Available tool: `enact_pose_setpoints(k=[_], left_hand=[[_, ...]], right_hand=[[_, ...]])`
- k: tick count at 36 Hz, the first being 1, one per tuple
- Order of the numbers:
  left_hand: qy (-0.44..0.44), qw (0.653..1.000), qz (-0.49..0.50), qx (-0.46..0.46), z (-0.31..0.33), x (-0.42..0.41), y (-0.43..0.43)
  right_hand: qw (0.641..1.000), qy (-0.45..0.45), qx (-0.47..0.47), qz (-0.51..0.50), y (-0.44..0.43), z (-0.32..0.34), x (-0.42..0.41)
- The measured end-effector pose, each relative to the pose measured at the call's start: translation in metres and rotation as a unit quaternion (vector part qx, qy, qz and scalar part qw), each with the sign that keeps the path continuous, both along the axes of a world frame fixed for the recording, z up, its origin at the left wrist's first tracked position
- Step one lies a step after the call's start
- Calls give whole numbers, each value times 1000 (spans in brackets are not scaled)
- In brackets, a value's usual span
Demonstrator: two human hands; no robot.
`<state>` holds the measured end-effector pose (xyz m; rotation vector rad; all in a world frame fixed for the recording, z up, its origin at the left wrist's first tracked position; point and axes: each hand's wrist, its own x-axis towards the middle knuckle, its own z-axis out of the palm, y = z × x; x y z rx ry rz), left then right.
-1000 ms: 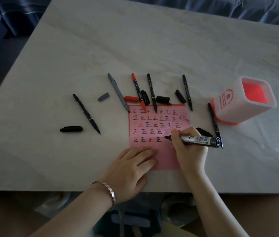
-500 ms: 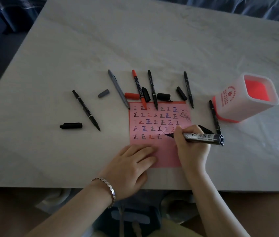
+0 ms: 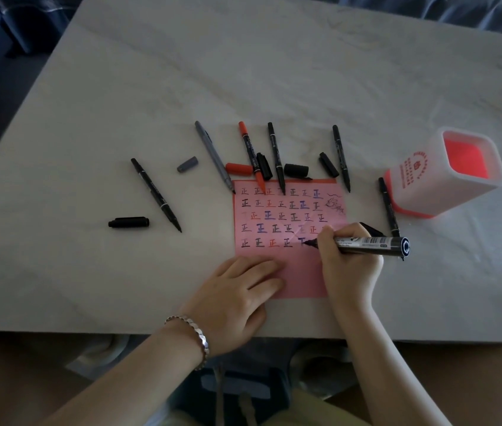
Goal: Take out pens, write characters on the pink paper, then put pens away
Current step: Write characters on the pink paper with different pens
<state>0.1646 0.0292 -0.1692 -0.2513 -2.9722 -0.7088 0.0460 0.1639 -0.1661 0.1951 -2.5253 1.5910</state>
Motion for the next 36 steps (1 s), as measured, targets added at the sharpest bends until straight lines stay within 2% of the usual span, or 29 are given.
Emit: enact_pose_setpoints(k=[9, 24, 33, 36], left_hand=[[-2, 1000, -1, -5, -1, 0, 0], [-8, 1000, -1, -9, 0, 0, -1], [-3, 1000, -2, -3, -1, 0, 0], [2, 1000, -1, -10, -1, 0, 0]], right_hand=[[999, -17, -5, 43, -1, 0, -1], [999, -8, 6, 44, 1, 0, 0], [1000, -1, -1, -20, 0, 3, 1], [998, -25, -49, -34, 0, 5, 1]])
